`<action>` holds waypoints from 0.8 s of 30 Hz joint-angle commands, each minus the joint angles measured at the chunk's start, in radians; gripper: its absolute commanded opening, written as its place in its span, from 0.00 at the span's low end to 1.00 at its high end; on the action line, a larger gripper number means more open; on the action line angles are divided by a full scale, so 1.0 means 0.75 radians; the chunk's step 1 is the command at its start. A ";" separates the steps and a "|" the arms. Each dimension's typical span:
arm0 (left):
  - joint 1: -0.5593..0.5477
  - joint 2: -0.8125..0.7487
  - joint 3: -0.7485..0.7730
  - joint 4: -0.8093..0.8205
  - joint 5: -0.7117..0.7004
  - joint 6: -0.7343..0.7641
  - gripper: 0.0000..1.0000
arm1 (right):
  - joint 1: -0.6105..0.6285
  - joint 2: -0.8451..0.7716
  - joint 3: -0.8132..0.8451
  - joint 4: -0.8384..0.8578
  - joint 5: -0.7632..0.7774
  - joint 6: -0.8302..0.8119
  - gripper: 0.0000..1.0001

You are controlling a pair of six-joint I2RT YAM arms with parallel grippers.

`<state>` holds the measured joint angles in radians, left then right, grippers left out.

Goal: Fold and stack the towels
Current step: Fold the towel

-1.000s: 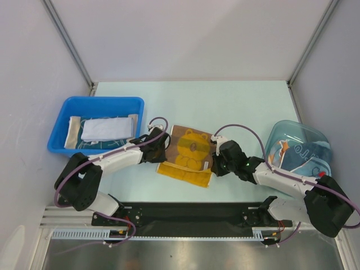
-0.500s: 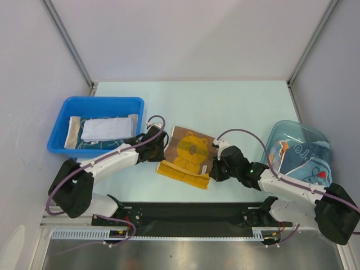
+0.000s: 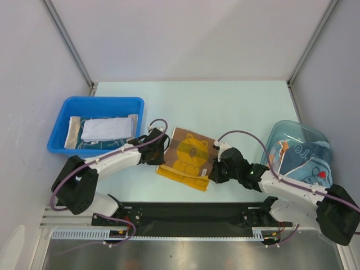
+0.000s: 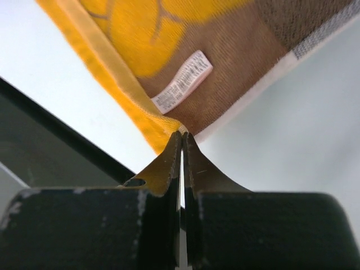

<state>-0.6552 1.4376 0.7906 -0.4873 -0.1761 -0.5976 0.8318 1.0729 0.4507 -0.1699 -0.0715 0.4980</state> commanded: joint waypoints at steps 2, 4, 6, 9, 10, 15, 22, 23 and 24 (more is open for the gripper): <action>-0.008 -0.143 0.101 -0.062 0.008 0.034 0.00 | 0.024 -0.105 0.137 -0.107 0.012 0.019 0.00; -0.008 -0.166 0.079 -0.078 0.004 0.036 0.00 | 0.065 -0.126 0.121 -0.101 0.007 0.050 0.00; -0.008 -0.164 0.046 -0.074 0.004 0.032 0.00 | 0.098 -0.132 0.070 -0.082 0.014 0.076 0.00; -0.008 -0.166 -0.037 -0.036 0.026 0.024 0.00 | 0.138 -0.128 -0.028 -0.001 0.009 0.138 0.00; -0.008 -0.174 -0.056 -0.015 0.028 0.024 0.00 | 0.147 -0.126 -0.051 0.052 0.005 0.158 0.00; -0.008 -0.129 -0.130 0.022 0.010 0.024 0.00 | 0.204 -0.091 -0.145 0.145 0.038 0.207 0.00; -0.008 -0.078 -0.150 0.048 -0.011 0.030 0.00 | 0.204 -0.087 -0.171 0.157 0.050 0.183 0.04; -0.008 -0.076 -0.150 0.042 -0.013 0.032 0.00 | 0.206 -0.091 -0.175 0.157 0.046 0.181 0.11; -0.008 -0.070 -0.150 0.040 -0.015 0.032 0.00 | 0.208 -0.093 -0.178 0.155 0.044 0.185 0.15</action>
<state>-0.6628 1.3746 0.6849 -0.4747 -0.1543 -0.5926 0.9810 1.0111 0.3286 -0.0727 -0.0566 0.6369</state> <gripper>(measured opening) 0.022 0.116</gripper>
